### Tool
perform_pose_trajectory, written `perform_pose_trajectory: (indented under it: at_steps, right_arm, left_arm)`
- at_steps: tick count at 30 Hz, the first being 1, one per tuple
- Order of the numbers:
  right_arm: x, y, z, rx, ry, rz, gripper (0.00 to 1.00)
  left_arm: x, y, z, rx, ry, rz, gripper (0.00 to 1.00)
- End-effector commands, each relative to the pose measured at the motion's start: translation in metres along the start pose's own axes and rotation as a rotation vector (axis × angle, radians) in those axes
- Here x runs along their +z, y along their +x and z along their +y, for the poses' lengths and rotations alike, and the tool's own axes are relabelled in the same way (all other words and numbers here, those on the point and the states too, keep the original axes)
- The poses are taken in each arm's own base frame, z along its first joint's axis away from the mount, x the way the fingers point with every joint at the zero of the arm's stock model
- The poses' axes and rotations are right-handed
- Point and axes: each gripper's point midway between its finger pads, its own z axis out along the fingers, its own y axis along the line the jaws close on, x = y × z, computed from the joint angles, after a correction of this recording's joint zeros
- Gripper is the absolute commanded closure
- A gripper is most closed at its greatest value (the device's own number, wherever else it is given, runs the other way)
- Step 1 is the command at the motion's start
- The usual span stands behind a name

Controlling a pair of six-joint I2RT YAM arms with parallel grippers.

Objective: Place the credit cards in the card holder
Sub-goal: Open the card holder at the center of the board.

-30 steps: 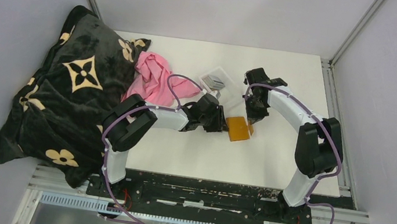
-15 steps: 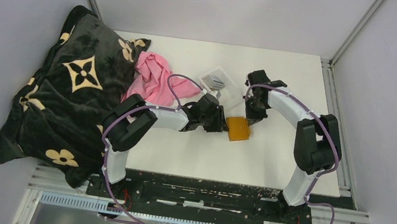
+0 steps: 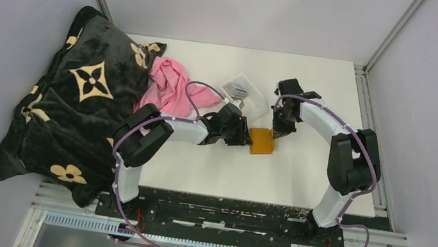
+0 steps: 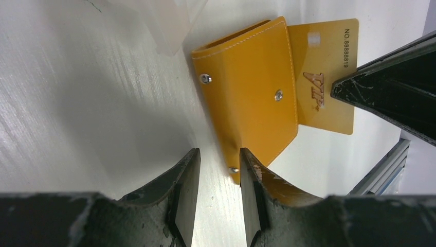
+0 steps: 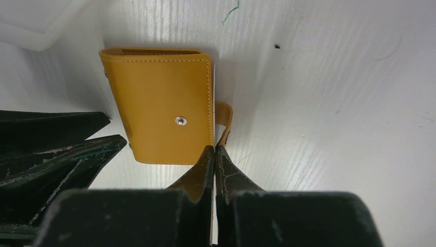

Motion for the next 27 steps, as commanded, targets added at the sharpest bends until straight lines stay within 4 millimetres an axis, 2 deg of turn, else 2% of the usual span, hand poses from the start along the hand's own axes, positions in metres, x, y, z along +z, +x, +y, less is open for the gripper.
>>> perform_pose_trajectory:
  at_steps: [1, 13, 27]
  right_arm:
    - [-0.007, -0.003, 0.01, 0.027, -0.054, -0.041, 0.99]
    - [-0.022, -0.008, 0.01, 0.027, -0.054, -0.078, 0.99]
    - [-0.026, -0.011, 0.023, 0.05, -0.12, -0.092, 0.99]
  left_arm:
    - [0.003, 0.027, 0.039, 0.049, -0.12, 0.077, 0.58]
    - [-0.005, 0.031, 0.049, 0.041, -0.155, 0.072, 0.58]
    - [-0.018, 0.026, 0.056, 0.003, -0.169, 0.016, 0.6]
